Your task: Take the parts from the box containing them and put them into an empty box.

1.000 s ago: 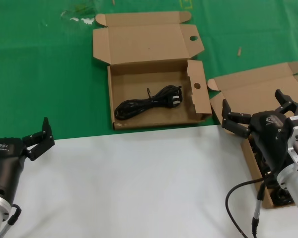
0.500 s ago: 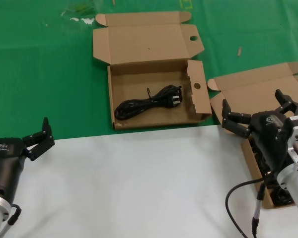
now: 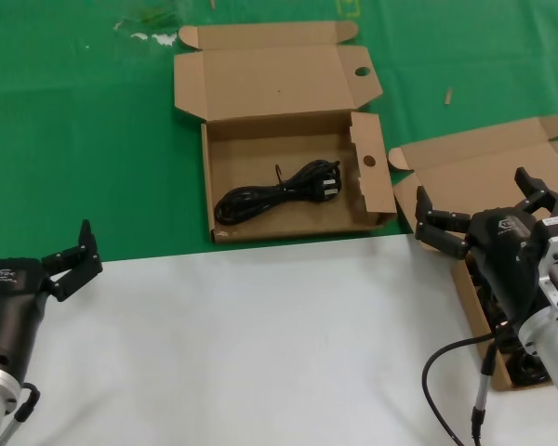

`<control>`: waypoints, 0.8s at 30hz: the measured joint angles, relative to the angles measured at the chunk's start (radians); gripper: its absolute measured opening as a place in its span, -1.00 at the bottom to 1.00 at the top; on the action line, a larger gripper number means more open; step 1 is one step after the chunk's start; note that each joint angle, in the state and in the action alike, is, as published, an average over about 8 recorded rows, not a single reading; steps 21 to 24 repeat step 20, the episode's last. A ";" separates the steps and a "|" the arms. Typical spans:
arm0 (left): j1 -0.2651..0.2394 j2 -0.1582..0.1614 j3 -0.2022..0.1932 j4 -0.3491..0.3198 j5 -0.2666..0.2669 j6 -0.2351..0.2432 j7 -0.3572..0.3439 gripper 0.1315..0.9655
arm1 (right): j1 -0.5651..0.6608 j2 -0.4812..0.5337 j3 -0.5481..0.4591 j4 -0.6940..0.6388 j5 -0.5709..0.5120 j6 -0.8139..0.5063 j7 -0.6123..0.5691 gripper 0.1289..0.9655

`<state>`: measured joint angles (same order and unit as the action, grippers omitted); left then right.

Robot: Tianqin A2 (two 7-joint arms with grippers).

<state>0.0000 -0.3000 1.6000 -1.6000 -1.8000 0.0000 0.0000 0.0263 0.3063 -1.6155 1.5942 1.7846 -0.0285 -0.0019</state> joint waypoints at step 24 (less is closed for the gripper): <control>0.000 0.000 0.000 0.000 0.000 0.000 0.000 1.00 | 0.000 0.000 0.000 0.000 0.000 0.000 0.000 1.00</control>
